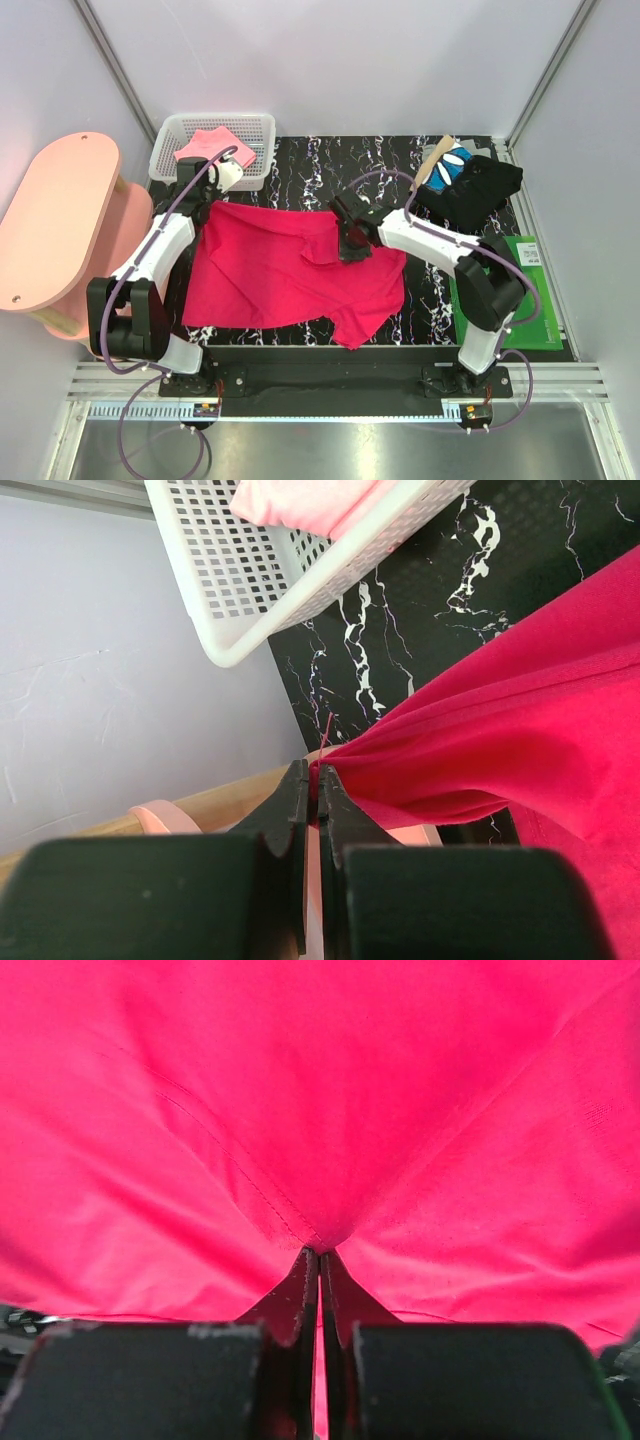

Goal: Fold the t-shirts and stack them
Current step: Flatten out the tshirt

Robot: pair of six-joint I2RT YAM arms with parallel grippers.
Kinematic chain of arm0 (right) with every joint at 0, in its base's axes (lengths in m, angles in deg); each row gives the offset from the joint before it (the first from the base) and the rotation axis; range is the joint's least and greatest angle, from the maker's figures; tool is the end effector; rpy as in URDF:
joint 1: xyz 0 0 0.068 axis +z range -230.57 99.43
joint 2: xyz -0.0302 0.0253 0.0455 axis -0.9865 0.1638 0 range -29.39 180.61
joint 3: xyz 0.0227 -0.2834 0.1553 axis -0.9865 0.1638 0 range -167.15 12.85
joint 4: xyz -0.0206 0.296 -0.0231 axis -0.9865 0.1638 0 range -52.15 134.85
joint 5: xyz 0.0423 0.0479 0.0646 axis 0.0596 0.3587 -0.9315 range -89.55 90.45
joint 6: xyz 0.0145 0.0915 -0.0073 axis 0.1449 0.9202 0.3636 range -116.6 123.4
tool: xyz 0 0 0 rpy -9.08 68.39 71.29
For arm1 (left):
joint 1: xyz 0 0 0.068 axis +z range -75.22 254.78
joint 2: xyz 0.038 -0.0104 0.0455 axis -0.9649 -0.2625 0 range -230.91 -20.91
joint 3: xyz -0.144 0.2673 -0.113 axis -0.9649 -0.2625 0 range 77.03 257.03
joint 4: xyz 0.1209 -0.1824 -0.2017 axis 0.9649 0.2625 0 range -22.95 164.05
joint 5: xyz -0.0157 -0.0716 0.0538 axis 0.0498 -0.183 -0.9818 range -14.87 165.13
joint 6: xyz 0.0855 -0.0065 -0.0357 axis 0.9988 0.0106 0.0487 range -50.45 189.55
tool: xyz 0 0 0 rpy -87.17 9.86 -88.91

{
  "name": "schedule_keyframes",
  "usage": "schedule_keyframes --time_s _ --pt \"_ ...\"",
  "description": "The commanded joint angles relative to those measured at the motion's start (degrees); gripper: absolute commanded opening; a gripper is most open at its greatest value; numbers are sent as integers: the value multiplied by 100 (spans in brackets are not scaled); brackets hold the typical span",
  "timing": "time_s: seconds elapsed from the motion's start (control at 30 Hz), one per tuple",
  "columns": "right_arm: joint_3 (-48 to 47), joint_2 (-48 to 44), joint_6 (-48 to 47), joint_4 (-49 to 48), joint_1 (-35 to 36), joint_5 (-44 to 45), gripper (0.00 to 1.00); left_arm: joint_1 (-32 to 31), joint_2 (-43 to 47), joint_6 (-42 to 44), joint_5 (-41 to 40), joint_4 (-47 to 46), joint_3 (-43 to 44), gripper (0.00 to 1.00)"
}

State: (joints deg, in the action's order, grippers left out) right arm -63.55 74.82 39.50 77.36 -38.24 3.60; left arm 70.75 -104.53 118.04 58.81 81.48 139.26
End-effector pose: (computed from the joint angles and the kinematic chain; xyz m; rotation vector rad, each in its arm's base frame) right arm 0.3261 0.2909 0.1960 -0.1362 2.7822 0.2938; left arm 0.3962 -0.0044 0.2905 0.8518 2.1016 0.7379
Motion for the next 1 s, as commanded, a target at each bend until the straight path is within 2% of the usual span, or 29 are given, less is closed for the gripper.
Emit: schedule_keyframes --time_s 0.0,0.3,0.47,0.8,0.97 --pt "-690 -550 -313 373 -49 589 2 43 284 73 14 -319 69 0" --pt "-1561 -629 -735 567 -1120 712 1 43 214 275 -100 -380 201 0" --pt "-2246 -313 -920 654 -1727 721 0 43 30 336 -179 -459 297 0" --pt "-4381 530 -981 909 -2088 475 0 95 -454 389 -311 -574 728 0" --pt "-5768 1198 -1096 1506 -2255 475 0 131 -735 416 -337 -556 1096 0"
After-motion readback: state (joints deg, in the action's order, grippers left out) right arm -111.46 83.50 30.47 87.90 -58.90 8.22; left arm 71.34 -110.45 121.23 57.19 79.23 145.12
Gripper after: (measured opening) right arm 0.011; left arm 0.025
